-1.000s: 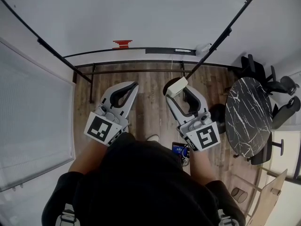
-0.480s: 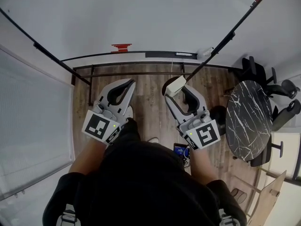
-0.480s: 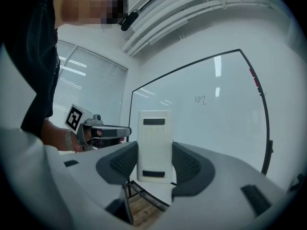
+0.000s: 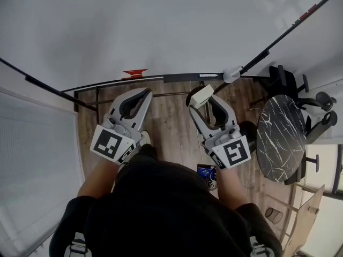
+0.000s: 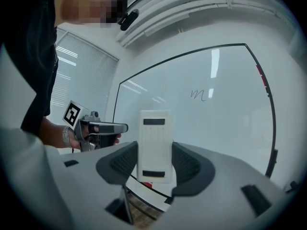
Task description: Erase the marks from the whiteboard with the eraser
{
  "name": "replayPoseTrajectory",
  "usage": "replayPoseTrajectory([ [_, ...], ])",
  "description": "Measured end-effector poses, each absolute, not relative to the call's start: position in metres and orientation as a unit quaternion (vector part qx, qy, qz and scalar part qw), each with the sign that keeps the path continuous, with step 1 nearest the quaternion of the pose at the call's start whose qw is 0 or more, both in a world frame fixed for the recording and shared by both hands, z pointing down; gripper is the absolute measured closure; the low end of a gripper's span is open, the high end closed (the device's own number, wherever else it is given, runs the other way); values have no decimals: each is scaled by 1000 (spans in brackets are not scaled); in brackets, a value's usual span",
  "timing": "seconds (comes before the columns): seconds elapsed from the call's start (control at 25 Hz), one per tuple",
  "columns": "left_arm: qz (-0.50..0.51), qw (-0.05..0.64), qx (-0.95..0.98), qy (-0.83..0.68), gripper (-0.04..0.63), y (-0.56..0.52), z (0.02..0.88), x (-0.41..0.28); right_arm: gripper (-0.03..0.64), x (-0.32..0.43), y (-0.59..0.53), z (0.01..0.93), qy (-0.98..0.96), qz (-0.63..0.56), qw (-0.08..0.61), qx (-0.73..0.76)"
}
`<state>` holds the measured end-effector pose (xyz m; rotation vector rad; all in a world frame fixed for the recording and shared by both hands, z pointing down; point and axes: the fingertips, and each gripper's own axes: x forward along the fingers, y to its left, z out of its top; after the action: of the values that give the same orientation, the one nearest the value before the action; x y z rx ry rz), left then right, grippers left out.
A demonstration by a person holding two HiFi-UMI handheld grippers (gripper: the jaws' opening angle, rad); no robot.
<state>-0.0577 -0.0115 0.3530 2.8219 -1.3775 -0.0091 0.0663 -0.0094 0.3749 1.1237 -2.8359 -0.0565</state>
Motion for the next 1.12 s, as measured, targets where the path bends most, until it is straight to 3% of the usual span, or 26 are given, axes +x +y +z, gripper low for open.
replayPoseTrajectory([
  [0.64,-11,-2,933,-360,589,-109,343,-104,396,4,-101,370,-901,-13,57,430],
  [1.12,-18,-24,943,-331,589,-139,318,-100,396,17,-146,319,-863,-39,33,503],
])
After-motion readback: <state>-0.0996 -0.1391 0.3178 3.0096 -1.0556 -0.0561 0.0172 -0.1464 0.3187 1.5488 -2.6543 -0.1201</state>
